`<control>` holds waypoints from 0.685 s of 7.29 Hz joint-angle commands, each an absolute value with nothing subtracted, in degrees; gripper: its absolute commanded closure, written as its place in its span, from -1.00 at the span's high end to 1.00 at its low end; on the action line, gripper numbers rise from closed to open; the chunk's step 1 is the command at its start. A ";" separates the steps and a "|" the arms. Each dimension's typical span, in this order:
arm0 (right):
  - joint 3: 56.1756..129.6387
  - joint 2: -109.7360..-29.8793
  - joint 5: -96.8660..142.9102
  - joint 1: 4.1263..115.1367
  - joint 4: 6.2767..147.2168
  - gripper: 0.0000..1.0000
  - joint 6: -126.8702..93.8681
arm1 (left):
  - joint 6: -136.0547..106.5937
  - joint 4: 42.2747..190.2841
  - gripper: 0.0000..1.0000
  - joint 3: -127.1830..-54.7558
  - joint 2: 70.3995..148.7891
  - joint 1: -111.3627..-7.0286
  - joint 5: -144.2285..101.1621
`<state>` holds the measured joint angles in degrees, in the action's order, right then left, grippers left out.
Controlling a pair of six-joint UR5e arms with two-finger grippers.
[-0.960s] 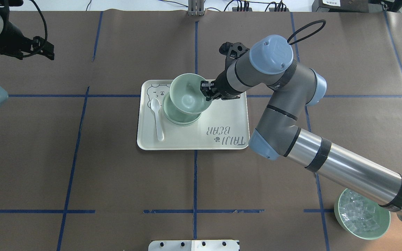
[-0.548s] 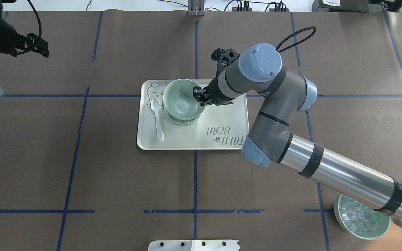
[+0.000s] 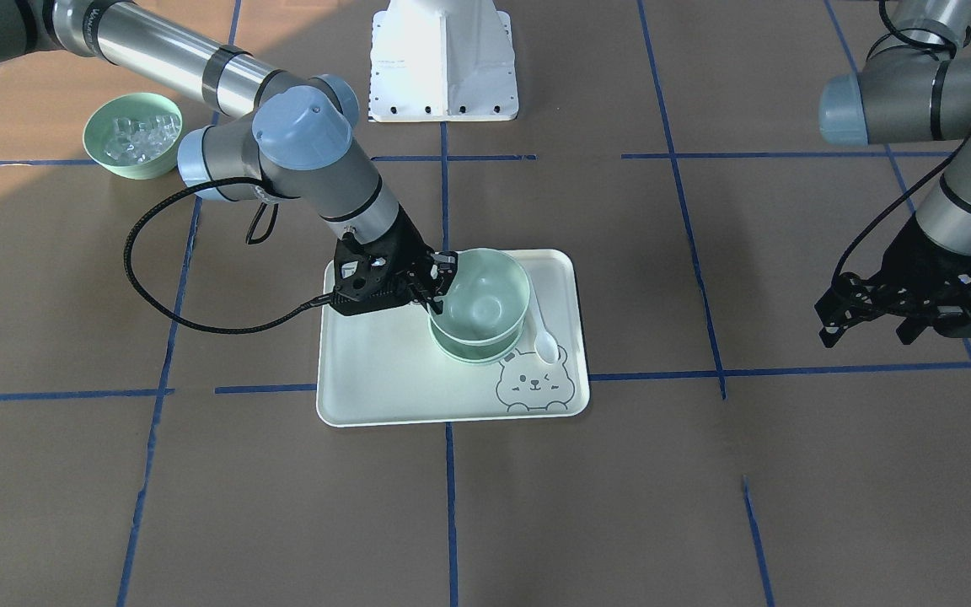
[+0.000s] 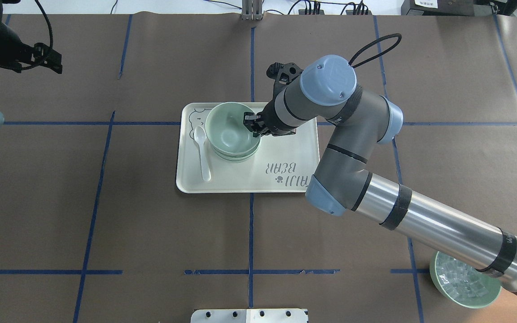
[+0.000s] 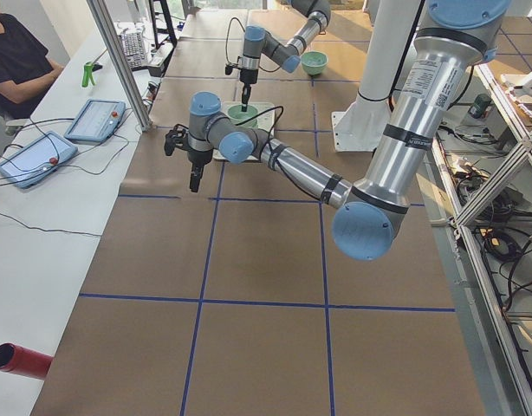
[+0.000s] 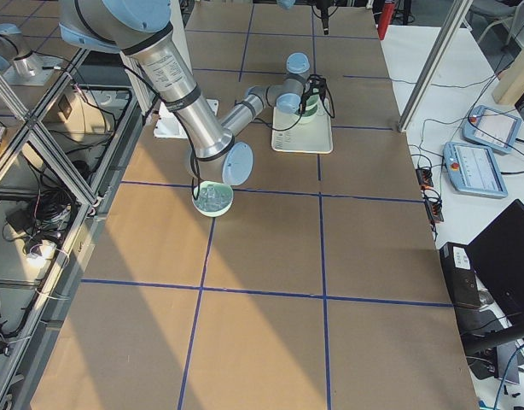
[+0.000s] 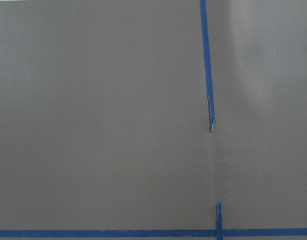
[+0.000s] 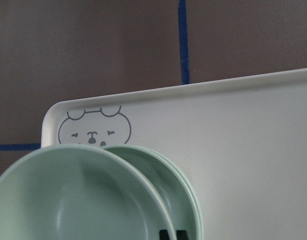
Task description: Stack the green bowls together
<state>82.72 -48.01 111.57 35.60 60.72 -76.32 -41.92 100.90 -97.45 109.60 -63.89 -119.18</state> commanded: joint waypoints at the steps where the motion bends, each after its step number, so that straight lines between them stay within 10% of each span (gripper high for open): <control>1: 82.62 -47.99 110.92 35.60 60.82 -1.00 -76.38 | -41.92 100.90 1.00 -97.38 109.60 -63.90 -119.18; 3: 82.27 -47.81 110.05 35.42 60.47 0.99 -79.26 | -41.92 100.90 1.00 -97.38 109.60 -63.90 -119.18; 5: 82.44 -47.64 110.21 35.59 60.73 1.00 -79.28 | -41.92 100.99 1.00 -97.38 109.60 -63.90 -119.18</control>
<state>82.34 -47.79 110.18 35.49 60.59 -78.98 -41.92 100.95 -97.38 109.60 -63.90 -119.18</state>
